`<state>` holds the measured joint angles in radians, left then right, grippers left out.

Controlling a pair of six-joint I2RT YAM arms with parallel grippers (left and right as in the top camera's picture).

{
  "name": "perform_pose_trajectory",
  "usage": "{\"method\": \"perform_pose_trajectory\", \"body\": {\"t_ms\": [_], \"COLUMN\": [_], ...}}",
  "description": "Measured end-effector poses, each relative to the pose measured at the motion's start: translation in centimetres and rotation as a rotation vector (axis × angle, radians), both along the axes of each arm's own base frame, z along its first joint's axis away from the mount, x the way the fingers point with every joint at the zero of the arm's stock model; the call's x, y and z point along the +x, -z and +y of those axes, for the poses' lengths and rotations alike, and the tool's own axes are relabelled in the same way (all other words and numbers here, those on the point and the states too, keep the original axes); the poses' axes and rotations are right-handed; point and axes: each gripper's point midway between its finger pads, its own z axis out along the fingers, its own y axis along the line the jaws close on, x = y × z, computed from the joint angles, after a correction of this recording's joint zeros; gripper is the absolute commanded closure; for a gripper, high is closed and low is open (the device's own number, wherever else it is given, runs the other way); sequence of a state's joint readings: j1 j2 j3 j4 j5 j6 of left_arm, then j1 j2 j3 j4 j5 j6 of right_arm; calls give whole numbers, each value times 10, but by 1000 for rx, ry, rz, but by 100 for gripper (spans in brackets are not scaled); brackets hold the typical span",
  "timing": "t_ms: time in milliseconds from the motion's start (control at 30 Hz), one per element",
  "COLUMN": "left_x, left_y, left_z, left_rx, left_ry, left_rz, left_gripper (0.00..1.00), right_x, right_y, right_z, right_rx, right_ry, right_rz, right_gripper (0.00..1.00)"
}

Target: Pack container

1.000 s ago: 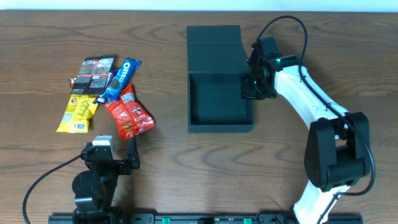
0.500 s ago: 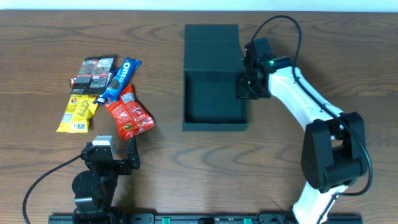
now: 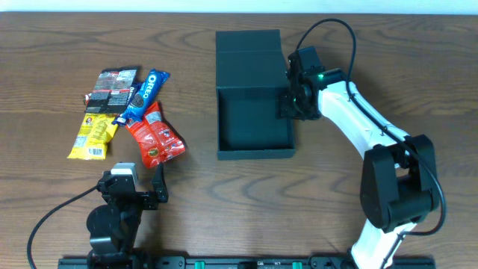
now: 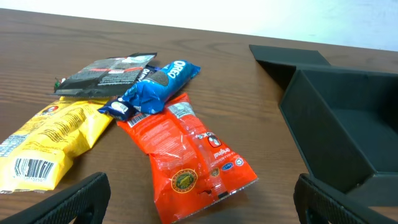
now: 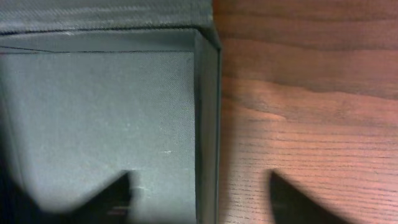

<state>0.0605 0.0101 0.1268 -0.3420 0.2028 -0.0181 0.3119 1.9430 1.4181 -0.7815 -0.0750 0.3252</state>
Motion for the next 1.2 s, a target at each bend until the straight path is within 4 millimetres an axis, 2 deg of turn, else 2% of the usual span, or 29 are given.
{"method": "perform_pose_trajectory", "body": {"t_ms": [100,200,267,300,333,367,467,533,633,900,1033,1100,1200], "left_x": [0,0,0,0,0,0,0,0,0,0,1,2,-4], "left_y": [0,0,0,0,0,0,0,0,0,0,-2,-5,-7], "left_z": [0,0,0,0,0,0,0,0,0,0,-1,-8,-34], "left_rx": [0,0,0,0,0,0,0,0,0,0,-6,-55,-225], "left_ry": [0,0,0,0,0,0,0,0,0,0,4,34,141], "left_rz": [0,0,0,0,0,0,0,0,0,0,-11,-22,4], "left_gripper": [5,5,5,4,5,5,5,5,5,5,4,5,5], "right_x": [-6,19,36,44,47,49,42,30,20,-5,-11,-14,-14], "right_y": [-9,-58,-102,-137,-154,-191,-257,-287,-297,-269,-263,-261,-260], "right_z": [-2,6,11,14,14,13,3,-6,-11,-17,-19,-20,-20], "right_rx": [-12,18,52,81,94,119,142,127,105,53,38,27,13], "right_ry": [0,-2,-3,-3,-2,-5,-32,-65,-99,-140,-156,-176,-203], "right_rz": [38,-57,-166,-254,-296,-389,-559,-637,-657,-516,-483,-473,-477], "right_gripper": [1,1,1,1,1,1,1,1,1,1,1,1,1]}}
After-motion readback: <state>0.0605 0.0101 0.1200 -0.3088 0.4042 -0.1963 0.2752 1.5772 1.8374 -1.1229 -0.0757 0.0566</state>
